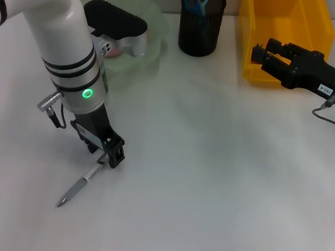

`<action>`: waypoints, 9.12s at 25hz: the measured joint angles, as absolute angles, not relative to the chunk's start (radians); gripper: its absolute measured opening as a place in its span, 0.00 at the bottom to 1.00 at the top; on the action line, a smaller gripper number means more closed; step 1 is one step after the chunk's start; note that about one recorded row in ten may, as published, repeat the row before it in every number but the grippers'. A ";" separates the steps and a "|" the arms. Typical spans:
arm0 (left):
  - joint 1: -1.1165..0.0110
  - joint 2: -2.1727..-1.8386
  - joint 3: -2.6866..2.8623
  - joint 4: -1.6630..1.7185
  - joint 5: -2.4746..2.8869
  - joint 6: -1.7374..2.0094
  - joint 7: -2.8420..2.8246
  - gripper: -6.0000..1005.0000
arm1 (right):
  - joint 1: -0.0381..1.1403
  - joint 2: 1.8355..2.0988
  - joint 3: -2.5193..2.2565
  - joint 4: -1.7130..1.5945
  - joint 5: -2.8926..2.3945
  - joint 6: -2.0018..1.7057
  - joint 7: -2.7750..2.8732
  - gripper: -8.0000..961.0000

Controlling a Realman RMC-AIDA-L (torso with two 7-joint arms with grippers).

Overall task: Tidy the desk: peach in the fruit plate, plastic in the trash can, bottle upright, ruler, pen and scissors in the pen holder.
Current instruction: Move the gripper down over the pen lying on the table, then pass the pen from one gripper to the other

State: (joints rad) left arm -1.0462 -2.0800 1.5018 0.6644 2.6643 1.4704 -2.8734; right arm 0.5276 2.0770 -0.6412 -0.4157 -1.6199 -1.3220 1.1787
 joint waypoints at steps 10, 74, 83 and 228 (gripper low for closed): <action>-1.045 -2.080 1.504 0.663 2.663 1.469 -2.871 0.57 | 0.532 2.077 -0.641 -0.413 -1.620 -1.316 1.178 0.49; -1.053 -2.080 1.521 0.696 2.643 1.466 -2.867 0.14 | 0.539 2.077 -0.639 -0.413 -1.615 -1.307 1.175 0.49; -0.988 -2.080 1.511 0.899 2.638 1.432 -2.867 0.14 | 0.500 2.076 -0.604 -0.420 -1.557 -1.394 1.184 0.49; -0.498 -2.078 1.456 0.545 1.091 1.527 -1.100 0.27 | 0.553 2.086 -0.707 -0.491 -1.845 -1.763 1.219 0.15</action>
State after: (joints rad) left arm -0.4978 -2.0785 1.4557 0.5445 1.0909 1.5274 -1.0996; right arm 0.5527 2.0862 -0.7075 -0.4909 -1.8454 -1.7625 1.2186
